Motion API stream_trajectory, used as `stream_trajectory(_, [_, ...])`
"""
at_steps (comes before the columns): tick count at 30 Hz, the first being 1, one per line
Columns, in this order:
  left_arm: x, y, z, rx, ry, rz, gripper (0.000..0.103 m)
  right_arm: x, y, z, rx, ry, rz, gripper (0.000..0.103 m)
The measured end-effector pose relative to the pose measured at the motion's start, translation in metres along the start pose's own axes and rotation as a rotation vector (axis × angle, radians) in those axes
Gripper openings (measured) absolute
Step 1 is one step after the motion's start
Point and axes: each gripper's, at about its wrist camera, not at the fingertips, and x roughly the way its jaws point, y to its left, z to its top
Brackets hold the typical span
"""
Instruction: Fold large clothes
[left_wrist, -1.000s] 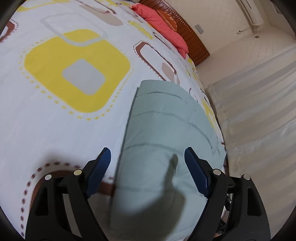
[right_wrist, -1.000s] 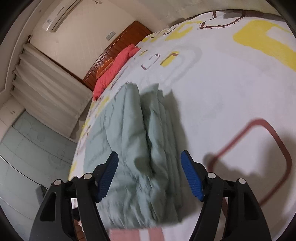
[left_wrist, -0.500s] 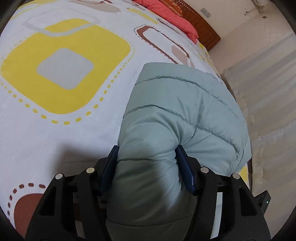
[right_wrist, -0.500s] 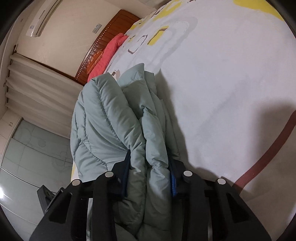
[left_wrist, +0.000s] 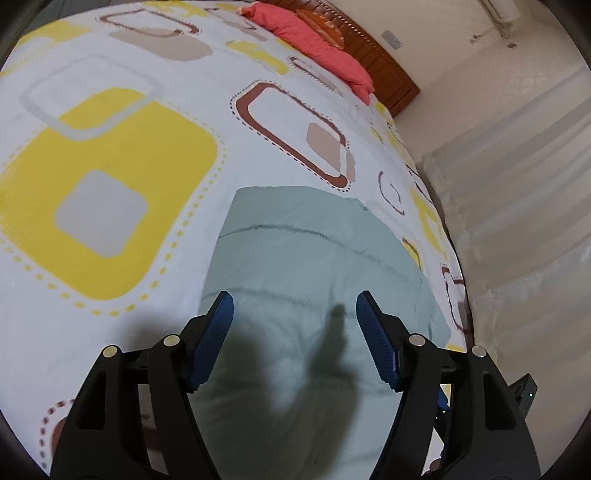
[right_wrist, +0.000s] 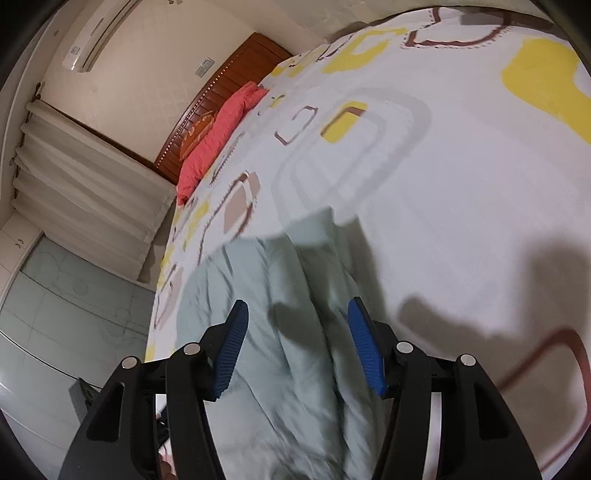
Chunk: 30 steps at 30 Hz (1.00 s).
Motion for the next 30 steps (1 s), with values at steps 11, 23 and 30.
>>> stream_trajectory(11, [0.042, 0.017, -0.003, -0.038, 0.020, 0.098, 0.069, 0.054, -0.032, -0.005, 0.067, 0.032, -0.054, 0.046])
stream_trajectory(23, [0.055, 0.016, -0.006, 0.027, -0.034, 0.124, 0.069, 0.057, -0.027, -0.015, -0.006, -0.029, -0.088, 0.046])
stream_trajectory(30, [0.058, 0.015, -0.007, 0.051, -0.050, 0.123, 0.069, 0.055, -0.027, -0.018, -0.015, -0.051, -0.083, 0.046])
